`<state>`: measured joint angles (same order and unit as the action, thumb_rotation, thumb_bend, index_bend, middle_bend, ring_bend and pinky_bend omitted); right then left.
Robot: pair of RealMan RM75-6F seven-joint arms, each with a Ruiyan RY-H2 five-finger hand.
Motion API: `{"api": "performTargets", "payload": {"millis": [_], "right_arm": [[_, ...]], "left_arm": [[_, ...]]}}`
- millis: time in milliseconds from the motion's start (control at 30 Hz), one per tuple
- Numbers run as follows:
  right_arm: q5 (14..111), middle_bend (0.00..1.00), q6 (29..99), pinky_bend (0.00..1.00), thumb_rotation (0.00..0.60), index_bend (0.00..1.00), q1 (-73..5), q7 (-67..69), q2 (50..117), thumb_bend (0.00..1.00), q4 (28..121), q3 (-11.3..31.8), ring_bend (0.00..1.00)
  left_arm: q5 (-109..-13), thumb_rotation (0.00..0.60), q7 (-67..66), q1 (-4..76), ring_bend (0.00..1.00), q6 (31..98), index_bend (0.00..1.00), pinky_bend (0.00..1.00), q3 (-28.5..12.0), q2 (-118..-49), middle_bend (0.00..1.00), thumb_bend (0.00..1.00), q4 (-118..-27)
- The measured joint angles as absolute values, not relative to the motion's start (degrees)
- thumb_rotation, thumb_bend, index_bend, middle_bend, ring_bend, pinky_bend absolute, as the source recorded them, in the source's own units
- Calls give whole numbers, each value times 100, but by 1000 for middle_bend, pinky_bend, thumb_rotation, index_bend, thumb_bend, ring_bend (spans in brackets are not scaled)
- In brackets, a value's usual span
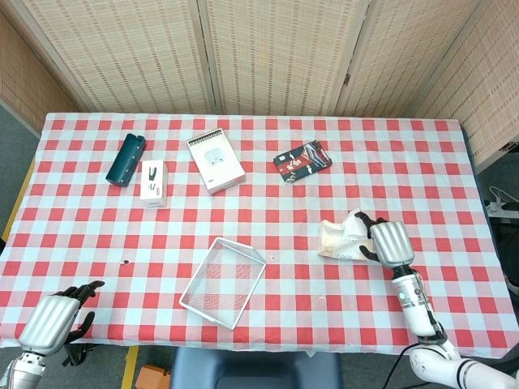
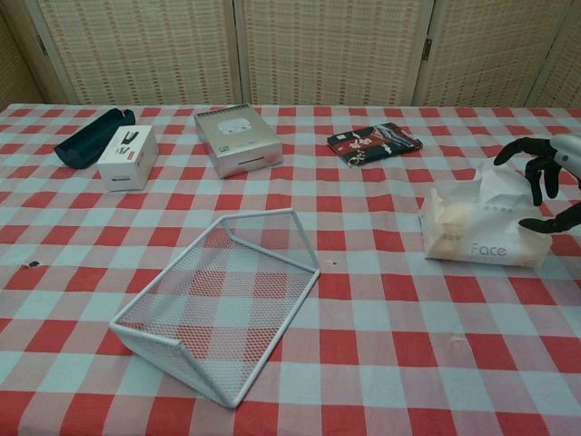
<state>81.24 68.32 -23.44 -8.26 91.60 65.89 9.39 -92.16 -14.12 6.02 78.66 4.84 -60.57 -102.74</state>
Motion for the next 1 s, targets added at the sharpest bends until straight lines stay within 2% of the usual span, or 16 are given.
{"api": "performTargets", "payload": {"millis": [100, 200, 500, 567, 667, 767, 1000], "right_arm": [[8151, 634, 6880, 965, 600, 504, -2384, -743, 9286, 206, 6410, 930, 563], [8157, 640, 6920, 968, 600, 557, -2402, -704, 9336, 240, 6313, 912, 568], [8149, 654, 7004, 970, 600, 640, -2398, -670, 9292, 253, 6340, 879, 587], [8158, 659, 7041, 971, 600, 663, -2402, -700, 9294, 306, 6326, 877, 592], [8153, 661, 7045, 971, 600, 689, -2420, -719, 9303, 447, 6275, 880, 597], [8132, 661, 7046, 972, 600, 711, -2444, -755, 9308, 520, 6226, 898, 601], [8172, 661, 7161, 972, 600, 719, -2469, -896, 9110, 534, 6547, 941, 602]], "left_arm": [[-9222, 600, -1413, 606, 384, 7860, 234, 584, 487, -6060, 381, 469, -10271], [-9219, 600, -1414, 611, 384, 7848, 234, 584, 488, -6068, 381, 469, -10266], [-9169, 600, -1468, 634, 384, 7781, 234, 584, 490, -6086, 381, 470, -10270], [-9155, 600, -1473, 636, 384, 7777, 234, 585, 486, -6088, 381, 469, -10273], [-9164, 600, -1483, 635, 384, 7783, 234, 585, 489, -6087, 381, 471, -10277], [-9167, 600, -1475, 640, 384, 7776, 234, 585, 492, -6086, 381, 471, -10276], [-9135, 600, -1462, 657, 384, 7738, 234, 585, 492, -6091, 381, 471, -10268]]}}
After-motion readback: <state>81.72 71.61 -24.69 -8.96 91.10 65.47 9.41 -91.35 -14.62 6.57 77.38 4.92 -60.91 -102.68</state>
